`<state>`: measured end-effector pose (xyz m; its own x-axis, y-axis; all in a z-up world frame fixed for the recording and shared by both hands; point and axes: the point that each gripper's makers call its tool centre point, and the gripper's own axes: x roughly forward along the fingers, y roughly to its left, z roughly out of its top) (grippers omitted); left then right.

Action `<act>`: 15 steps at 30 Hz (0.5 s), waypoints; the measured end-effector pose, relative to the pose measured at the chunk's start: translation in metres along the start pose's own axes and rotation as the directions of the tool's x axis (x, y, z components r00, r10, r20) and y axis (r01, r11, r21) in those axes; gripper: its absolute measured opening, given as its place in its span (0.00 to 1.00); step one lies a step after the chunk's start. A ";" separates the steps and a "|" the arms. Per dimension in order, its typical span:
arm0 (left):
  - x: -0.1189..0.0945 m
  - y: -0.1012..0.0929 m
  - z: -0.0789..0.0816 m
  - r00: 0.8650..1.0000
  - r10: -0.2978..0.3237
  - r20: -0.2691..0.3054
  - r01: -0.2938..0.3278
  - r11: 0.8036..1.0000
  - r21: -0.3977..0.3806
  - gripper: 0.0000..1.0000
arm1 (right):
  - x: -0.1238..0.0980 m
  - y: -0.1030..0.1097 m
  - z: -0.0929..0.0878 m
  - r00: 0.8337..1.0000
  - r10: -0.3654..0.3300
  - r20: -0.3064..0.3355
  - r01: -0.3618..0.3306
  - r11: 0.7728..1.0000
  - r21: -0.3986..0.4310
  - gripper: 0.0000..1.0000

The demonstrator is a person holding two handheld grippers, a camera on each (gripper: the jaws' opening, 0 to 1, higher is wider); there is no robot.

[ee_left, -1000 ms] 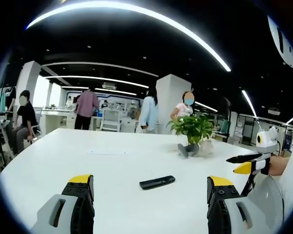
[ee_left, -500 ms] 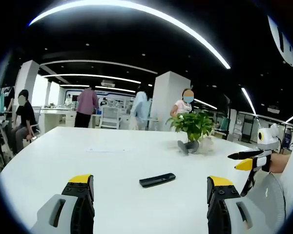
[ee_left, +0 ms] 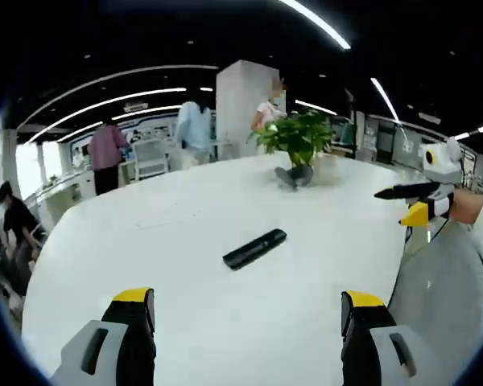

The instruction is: Press the specified remote control buttons in sequence, fully releasing each button before pressing the next.

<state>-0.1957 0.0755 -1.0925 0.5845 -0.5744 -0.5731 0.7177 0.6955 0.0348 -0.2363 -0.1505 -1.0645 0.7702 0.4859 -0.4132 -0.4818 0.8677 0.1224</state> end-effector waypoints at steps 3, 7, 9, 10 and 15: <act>0.018 -0.003 -0.010 0.983 -0.135 -0.120 0.135 0.991 -0.012 1.00 | -0.001 -0.002 0.000 1.000 -0.010 0.000 0.010 1.000 -0.006 0.88; 0.037 0.005 -0.026 0.930 -0.205 -0.305 0.227 0.973 0.037 1.00 | -0.002 -0.006 -0.001 1.000 -0.012 -0.005 0.012 1.000 0.004 0.89; 0.049 0.013 -0.025 0.914 -0.192 -0.356 0.248 0.962 0.118 1.00 | -0.003 -0.008 -0.002 1.000 -0.018 -0.010 0.018 1.000 0.007 0.89; 0.056 0.014 -0.021 0.908 -0.205 -0.367 0.270 0.953 0.135 1.00 | -0.003 -0.008 -0.003 1.000 -0.021 -0.013 0.021 1.000 0.012 0.89; 0.090 0.022 -0.010 0.880 -0.218 -0.421 0.301 0.944 0.139 1.00 | -0.002 -0.010 -0.006 1.000 -0.021 -0.022 0.021 0.999 0.029 0.86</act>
<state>-0.1311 0.0432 -1.1514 0.1982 -0.4756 -0.8571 0.9054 0.4238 -0.0257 -0.2361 -0.1609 -1.0705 0.7706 0.4655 -0.4353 -0.4531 0.8805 0.1393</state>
